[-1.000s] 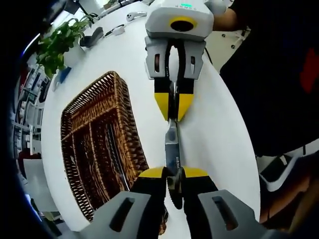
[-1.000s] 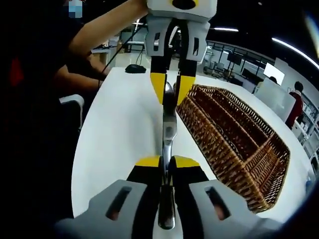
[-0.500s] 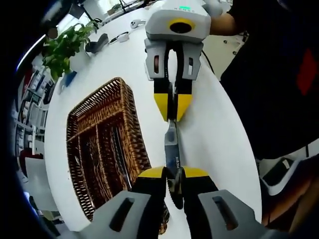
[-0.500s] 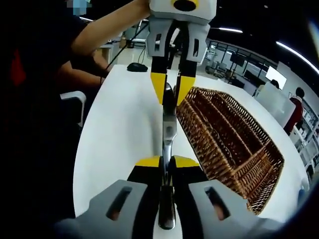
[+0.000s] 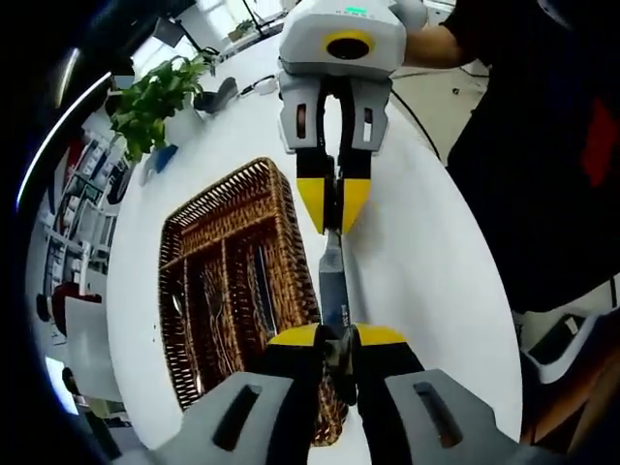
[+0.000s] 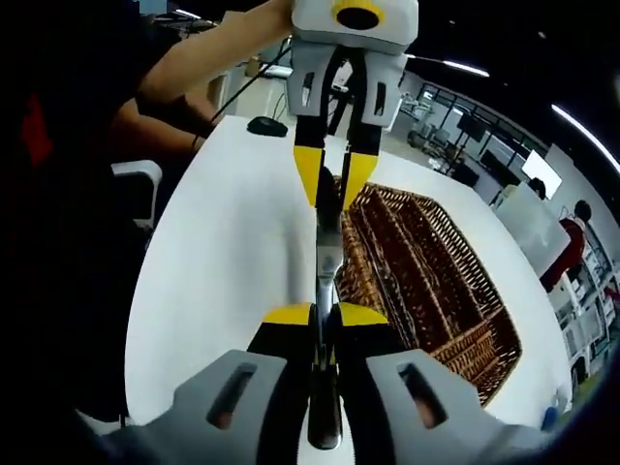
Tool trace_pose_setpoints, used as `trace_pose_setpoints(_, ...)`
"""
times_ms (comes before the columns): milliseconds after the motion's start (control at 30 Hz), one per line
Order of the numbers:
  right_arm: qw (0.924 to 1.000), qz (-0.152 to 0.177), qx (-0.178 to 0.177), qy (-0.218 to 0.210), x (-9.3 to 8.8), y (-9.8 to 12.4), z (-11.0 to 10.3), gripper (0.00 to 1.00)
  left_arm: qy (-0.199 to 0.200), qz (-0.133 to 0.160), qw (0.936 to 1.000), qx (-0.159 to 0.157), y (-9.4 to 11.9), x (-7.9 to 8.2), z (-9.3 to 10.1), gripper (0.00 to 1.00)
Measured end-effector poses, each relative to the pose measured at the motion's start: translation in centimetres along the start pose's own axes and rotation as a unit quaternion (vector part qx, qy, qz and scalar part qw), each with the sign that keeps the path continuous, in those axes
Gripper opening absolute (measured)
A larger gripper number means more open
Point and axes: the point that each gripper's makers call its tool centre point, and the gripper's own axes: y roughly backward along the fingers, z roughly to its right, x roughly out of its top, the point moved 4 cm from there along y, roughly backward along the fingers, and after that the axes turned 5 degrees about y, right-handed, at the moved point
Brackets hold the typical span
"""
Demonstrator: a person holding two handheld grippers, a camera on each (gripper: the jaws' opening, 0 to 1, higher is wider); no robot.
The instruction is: Arrange the knives, forks, and spoons in their matching storage slots by inserting each utensil handle-first until every utensil is classified and aligned in the correct compartment
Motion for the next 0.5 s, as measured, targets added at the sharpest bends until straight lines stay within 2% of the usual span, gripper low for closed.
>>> trace_pose_setpoints(367,0.9984,-0.02,0.019,0.05,0.7,-0.6,2.6,0.05,0.025,0.015,0.9989,0.035,0.5,-0.8,-1.4,0.11)
trace_pose_setpoints(500,0.9972,-0.023,0.029,0.065,1.0,-1.1,3.4,0.05,0.035,0.012,0.9984,0.043,0.6,-1.5,-1.9,0.11)
